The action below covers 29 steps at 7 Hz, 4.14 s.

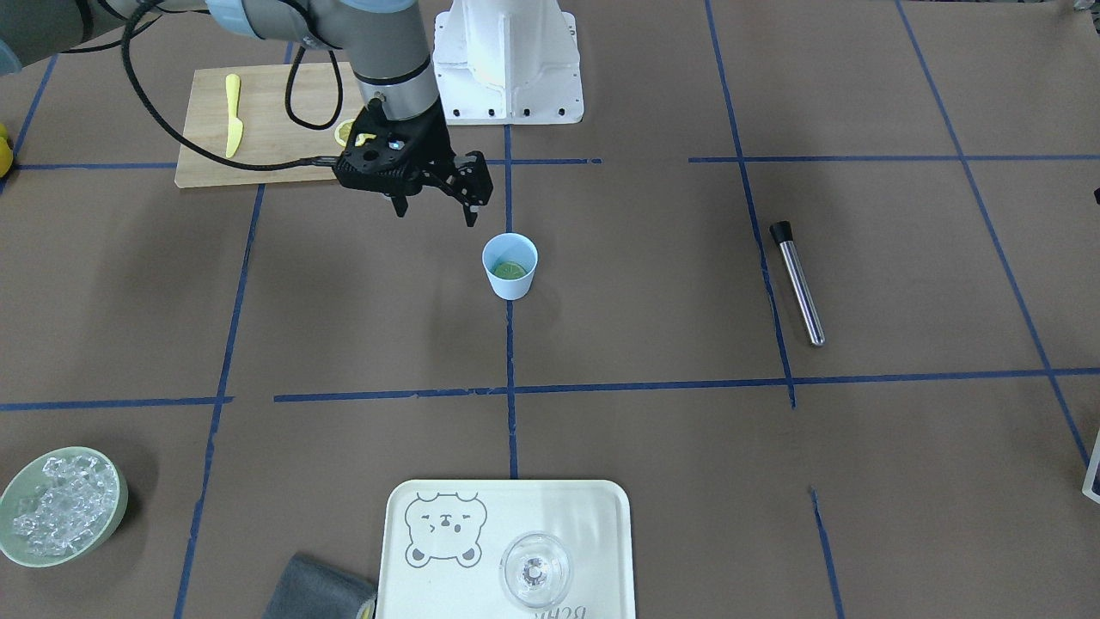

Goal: Squeeze lemon into cup
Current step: 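Withdraw the right gripper while the left gripper reaches to the steel muddler, then grasp the steel muddler upright with the left gripper and lift it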

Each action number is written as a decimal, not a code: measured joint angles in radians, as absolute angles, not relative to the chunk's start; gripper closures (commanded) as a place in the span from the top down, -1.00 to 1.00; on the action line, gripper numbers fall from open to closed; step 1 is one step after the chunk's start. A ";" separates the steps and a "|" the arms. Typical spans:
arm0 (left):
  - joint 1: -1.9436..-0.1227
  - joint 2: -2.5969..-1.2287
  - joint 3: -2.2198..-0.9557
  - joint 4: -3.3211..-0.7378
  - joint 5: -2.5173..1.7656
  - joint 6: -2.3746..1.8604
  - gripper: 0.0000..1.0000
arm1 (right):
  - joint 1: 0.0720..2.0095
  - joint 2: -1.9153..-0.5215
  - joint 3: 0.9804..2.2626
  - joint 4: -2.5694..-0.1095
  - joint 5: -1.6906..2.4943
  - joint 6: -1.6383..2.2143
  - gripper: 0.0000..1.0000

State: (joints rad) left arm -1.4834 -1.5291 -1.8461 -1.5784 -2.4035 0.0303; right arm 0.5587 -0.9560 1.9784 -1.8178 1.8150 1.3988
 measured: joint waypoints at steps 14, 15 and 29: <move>-0.828 -1.799 -1.689 -1.696 -2.187 -0.924 1.00 | 1.233 -1.430 2.102 -1.818 2.274 0.561 1.00; -0.825 -1.817 -1.662 -1.700 -2.186 -0.932 1.00 | 1.238 -1.432 2.099 -1.811 2.282 0.561 1.00; -0.820 -1.919 -1.829 -1.728 -1.890 -1.017 -1.00 | 1.264 -1.470 2.103 -1.805 2.319 0.553 1.00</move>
State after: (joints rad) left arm -0.8204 -1.9193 -1.8290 -1.7282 -1.8901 -1.0171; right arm 1.2644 -1.4700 2.1033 -1.8055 2.3190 0.5529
